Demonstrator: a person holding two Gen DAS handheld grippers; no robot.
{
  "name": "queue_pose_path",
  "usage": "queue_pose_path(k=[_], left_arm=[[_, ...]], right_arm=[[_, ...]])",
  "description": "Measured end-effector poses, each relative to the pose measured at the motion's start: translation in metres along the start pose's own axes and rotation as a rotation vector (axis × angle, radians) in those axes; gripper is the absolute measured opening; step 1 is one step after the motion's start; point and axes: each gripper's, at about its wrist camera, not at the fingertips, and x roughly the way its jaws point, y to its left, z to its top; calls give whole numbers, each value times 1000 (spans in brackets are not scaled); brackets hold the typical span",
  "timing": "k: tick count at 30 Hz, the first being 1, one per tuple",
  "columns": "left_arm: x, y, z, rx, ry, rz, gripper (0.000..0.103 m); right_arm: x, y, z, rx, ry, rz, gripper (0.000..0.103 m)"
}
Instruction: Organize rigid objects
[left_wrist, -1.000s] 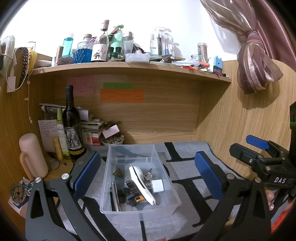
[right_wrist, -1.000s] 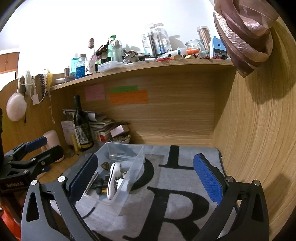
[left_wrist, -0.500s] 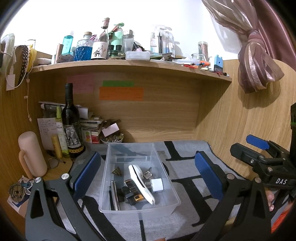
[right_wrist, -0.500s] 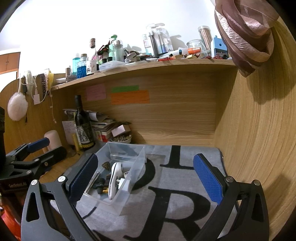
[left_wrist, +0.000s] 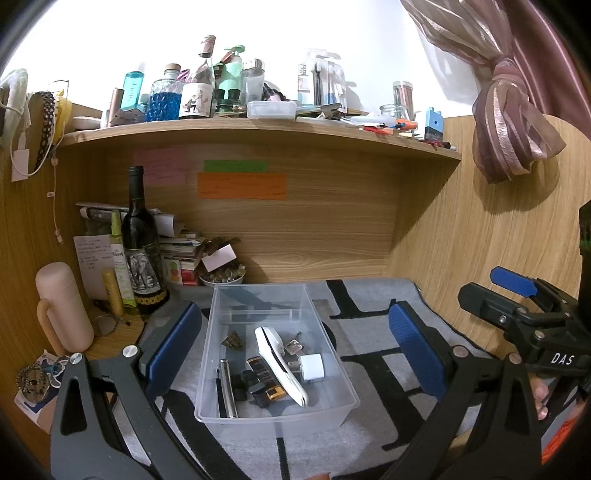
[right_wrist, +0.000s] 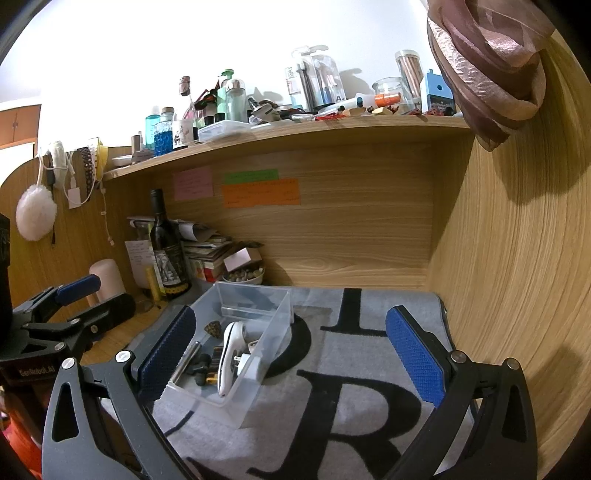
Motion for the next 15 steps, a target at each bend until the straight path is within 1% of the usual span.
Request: queue_pose_path(k=[6,13,15], left_arm=[[-1,-2,-1,3,-3,-6,103],[-5,-5,-3,16,-24,-3,103],[-4,-5,-2,23,-15,-16,103]], right_arm=[[0,0,-1,1,-1,2,103],[-1,2,-1,1,0,3,103],[-1,4,-1,-3,2,5,103]])
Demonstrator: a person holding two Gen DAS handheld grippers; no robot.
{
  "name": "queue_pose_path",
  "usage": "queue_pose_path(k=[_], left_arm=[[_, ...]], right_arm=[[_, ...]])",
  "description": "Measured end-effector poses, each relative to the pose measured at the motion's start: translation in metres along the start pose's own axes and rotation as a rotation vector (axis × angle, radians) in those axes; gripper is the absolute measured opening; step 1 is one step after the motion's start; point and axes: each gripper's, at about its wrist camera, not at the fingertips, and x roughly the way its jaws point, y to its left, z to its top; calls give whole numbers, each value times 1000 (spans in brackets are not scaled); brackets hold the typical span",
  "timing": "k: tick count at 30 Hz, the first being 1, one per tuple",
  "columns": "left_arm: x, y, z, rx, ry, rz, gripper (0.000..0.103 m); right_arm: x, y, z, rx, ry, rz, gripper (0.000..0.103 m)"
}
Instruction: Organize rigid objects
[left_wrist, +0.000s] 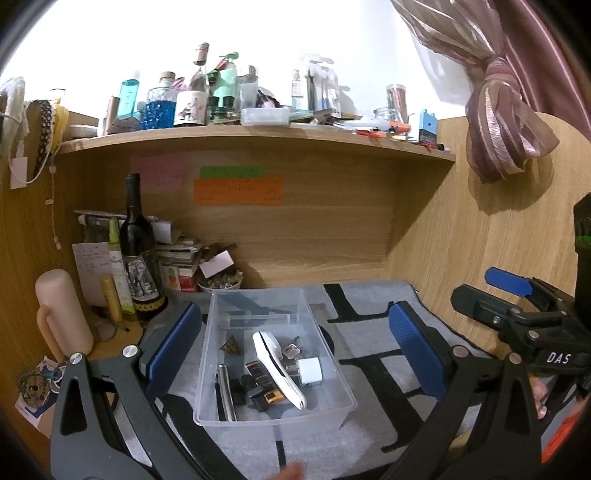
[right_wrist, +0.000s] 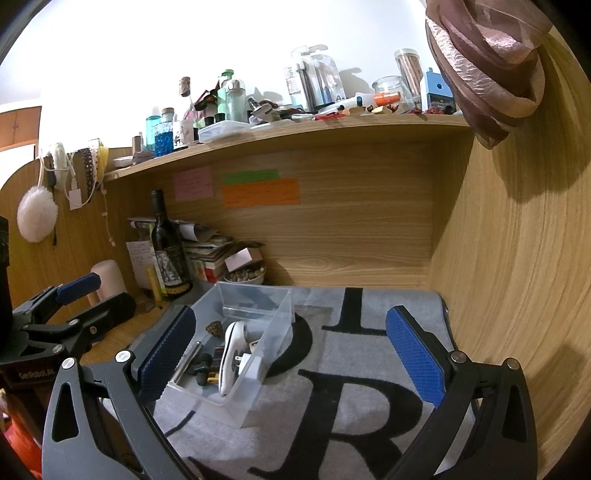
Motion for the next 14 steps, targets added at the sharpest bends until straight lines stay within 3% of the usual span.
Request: queue_pose_path(k=[14], left_arm=[[2,1,-2,-11,0,2,103]], right_arm=[[5,4,0,1,9,3,103]])
